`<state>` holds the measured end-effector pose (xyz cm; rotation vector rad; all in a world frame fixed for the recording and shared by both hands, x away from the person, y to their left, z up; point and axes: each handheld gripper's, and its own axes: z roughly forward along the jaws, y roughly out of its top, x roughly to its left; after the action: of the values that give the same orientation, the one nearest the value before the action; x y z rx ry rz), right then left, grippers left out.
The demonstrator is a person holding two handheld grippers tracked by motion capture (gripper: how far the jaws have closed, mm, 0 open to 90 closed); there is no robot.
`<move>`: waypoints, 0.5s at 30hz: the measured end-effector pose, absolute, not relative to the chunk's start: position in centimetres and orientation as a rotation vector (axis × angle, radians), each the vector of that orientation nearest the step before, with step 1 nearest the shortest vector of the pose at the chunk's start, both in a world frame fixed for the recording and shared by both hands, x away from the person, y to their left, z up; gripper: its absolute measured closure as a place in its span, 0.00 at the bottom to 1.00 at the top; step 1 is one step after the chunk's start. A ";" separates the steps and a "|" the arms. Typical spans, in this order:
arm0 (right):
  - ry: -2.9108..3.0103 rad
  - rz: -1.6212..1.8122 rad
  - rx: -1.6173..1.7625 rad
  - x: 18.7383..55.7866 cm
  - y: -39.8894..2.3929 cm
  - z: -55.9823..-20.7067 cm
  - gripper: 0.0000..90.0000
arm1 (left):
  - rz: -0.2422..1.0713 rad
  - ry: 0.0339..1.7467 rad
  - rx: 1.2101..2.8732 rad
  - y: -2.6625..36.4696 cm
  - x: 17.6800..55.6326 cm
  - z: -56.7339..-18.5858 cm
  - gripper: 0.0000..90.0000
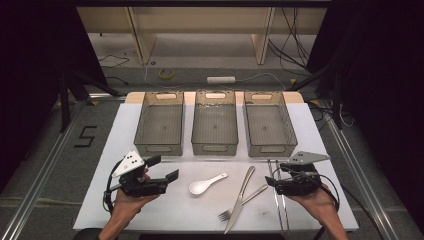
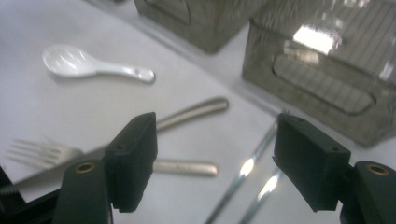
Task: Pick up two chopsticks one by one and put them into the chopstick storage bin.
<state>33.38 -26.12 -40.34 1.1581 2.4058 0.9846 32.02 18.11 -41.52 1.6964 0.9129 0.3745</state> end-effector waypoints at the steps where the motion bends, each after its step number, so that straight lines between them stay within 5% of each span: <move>1: 2.420 0.945 1.170 33.6 -26.2 -40.3 0.37 | 0.376 0.911 1.703 18.2 32.0 -41.5 0.17; 15: 2.568 0.559 1.270 36.0 -26.5 -41.9 0.52 | 0.385 0.904 1.710 18.1 32.0 -41.5 0.17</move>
<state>36.03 -26.52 -41.86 1.2701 2.5683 0.5594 32.02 18.06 -41.51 1.7097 0.9040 0.3851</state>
